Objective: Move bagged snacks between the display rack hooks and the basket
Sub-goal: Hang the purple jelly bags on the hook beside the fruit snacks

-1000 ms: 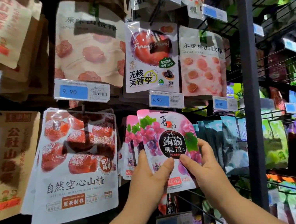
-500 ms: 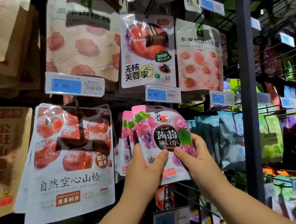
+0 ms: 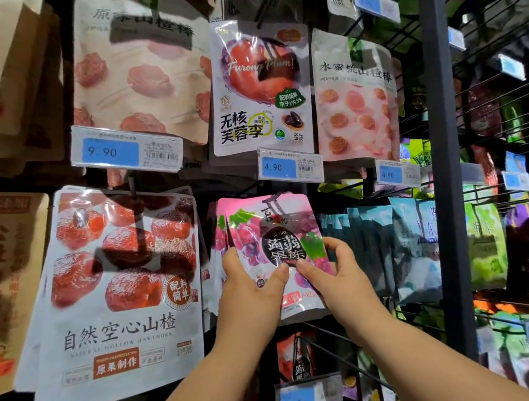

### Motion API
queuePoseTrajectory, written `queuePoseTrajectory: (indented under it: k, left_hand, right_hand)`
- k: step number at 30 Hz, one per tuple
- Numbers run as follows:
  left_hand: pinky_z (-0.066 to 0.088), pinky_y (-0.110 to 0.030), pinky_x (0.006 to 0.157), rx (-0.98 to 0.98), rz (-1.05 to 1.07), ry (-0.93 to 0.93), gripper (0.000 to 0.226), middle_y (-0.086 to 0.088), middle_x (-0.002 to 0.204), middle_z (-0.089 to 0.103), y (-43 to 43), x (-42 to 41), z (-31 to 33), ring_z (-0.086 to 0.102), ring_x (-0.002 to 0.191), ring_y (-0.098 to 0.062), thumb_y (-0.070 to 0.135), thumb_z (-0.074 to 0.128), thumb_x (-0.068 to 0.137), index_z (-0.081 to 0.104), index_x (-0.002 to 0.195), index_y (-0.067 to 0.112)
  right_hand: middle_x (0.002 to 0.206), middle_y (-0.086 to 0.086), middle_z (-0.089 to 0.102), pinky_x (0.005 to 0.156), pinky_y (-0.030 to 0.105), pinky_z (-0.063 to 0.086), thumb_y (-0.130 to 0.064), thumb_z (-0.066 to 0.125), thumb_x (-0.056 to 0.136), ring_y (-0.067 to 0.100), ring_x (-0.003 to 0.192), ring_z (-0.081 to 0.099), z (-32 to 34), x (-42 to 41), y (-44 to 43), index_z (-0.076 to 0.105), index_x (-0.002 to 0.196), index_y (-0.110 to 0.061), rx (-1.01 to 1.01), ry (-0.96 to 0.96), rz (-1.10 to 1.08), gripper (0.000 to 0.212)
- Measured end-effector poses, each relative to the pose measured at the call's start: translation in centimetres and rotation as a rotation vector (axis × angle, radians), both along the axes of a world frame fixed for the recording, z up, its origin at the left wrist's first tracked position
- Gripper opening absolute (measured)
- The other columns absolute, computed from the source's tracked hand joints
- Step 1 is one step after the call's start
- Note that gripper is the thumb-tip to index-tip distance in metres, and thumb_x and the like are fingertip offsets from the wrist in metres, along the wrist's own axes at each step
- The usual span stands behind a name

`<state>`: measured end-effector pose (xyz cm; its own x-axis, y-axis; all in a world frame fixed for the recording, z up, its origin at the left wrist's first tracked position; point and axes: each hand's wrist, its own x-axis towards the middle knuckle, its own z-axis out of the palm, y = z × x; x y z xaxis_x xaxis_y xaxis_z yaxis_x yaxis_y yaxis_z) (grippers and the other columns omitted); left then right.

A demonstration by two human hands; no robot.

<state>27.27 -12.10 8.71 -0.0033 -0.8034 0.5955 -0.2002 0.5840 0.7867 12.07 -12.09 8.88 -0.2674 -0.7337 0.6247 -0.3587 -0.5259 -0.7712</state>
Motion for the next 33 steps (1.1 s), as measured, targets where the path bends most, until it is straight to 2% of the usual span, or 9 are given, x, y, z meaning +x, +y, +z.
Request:
queuePoseTrajectory:
  k: [4,9,12,15,17,20,24,30,33]
  left_hand:
    - [0.036,-0.034,0.101,0.01,0.04,-0.063,0.088,-0.003,0.16,0.026,-0.9,-0.1,0.0,0.037,0.139,-0.027,0.04,0.06,0.094,-0.002,0.154,0.025]
    - [0.036,-0.037,0.104,0.03,0.056,-0.08,0.086,-0.005,0.159,0.027,-2.3,-0.5,0.4,0.035,0.141,-0.028,0.037,0.058,0.096,-0.003,0.155,0.025]
    - [0.038,-0.036,0.096,0.071,0.071,-0.094,0.084,-0.008,0.157,0.03,-3.6,-0.8,0.8,0.041,0.135,-0.031,0.035,0.057,0.097,-0.003,0.154,0.024]
    - [0.036,-0.032,0.083,0.12,0.074,-0.101,0.082,-0.011,0.153,0.035,-4.6,-0.8,1.2,0.049,0.118,-0.03,0.03,0.057,0.097,-0.003,0.154,0.025]
    - [0.034,-0.03,0.08,0.132,0.09,-0.104,0.081,-0.01,0.152,0.037,-4.9,-0.8,1.1,0.05,0.12,-0.031,0.028,0.057,0.097,-0.001,0.154,0.026]
    - [0.035,-0.03,0.083,0.111,0.109,-0.079,0.085,-0.013,0.149,0.042,-4.8,-0.8,0.5,0.05,0.124,-0.032,0.031,0.06,0.095,0.001,0.155,0.024]
    - [0.038,-0.035,0.094,0.033,0.143,-0.049,0.087,-0.013,0.151,0.038,-3.9,-0.9,-0.7,0.044,0.13,-0.029,0.034,0.063,0.092,0.005,0.155,0.018]
    - [0.036,-0.042,0.104,-0.055,0.211,-0.015,0.08,-0.015,0.157,0.025,-2.8,-0.5,-2.2,0.038,0.136,-0.032,0.032,0.06,0.094,0.01,0.154,0.015]
    - [0.037,-0.045,0.104,-0.077,0.217,-0.022,0.073,-0.015,0.157,0.02,-2.5,-0.5,-3.0,0.037,0.136,-0.033,0.03,0.056,0.096,0.011,0.153,0.018]
  right_hand:
    - [0.11,0.001,0.065,0.09,0.042,0.053,-0.051,0.068,0.085,0.02,0.101,0.064,-0.5,0.0,-1.0,0.04,0.135,-0.04,0.082,0.05,-0.054,0.058]
    - [0.1,0.001,0.057,0.08,0.031,0.048,-0.046,0.063,0.091,0.019,0.096,0.06,-0.6,-0.1,-1.8,0.036,0.142,-0.034,0.134,0.065,-0.059,0.059]
    - [0.099,0.0,0.053,0.071,0.028,0.042,-0.045,0.061,0.092,0.02,0.095,0.056,-0.3,0.0,-2.6,0.035,0.142,-0.032,0.182,0.08,-0.068,0.058]
    - [0.095,-0.005,0.052,0.065,0.026,0.04,-0.039,0.06,0.095,0.016,0.09,0.055,0.0,0.0,-3.1,0.031,0.142,-0.031,0.225,0.123,-0.065,0.056]
    - [0.097,-0.009,0.054,0.07,0.026,0.045,-0.035,0.062,0.094,0.012,0.089,0.056,0.0,0.0,-3.3,0.031,0.137,-0.03,0.255,0.141,-0.055,0.053]
    - [0.117,0.0,0.059,0.092,0.036,0.051,-0.039,0.069,0.088,0.019,0.102,0.06,-0.7,0.0,-3.9,0.031,0.139,-0.03,0.285,0.137,-0.042,0.064]
    - [0.094,-0.008,0.053,0.094,0.04,0.051,-0.042,0.07,0.086,0.018,0.094,0.056,-1.5,-0.2,-4.0,0.031,0.141,-0.033,0.275,0.12,0.001,0.068]
    - [0.108,-0.004,0.048,0.1,0.04,0.051,-0.044,0.072,0.085,0.016,0.1,0.053,-2.2,0.3,-3.2,0.026,0.142,-0.034,0.27,0.088,0.08,0.074]
    - [0.111,-0.002,0.056,0.098,0.042,0.051,-0.046,0.072,0.084,0.018,0.103,0.058,-2.6,0.3,-3.0,0.029,0.142,-0.032,0.258,0.092,0.047,0.074]
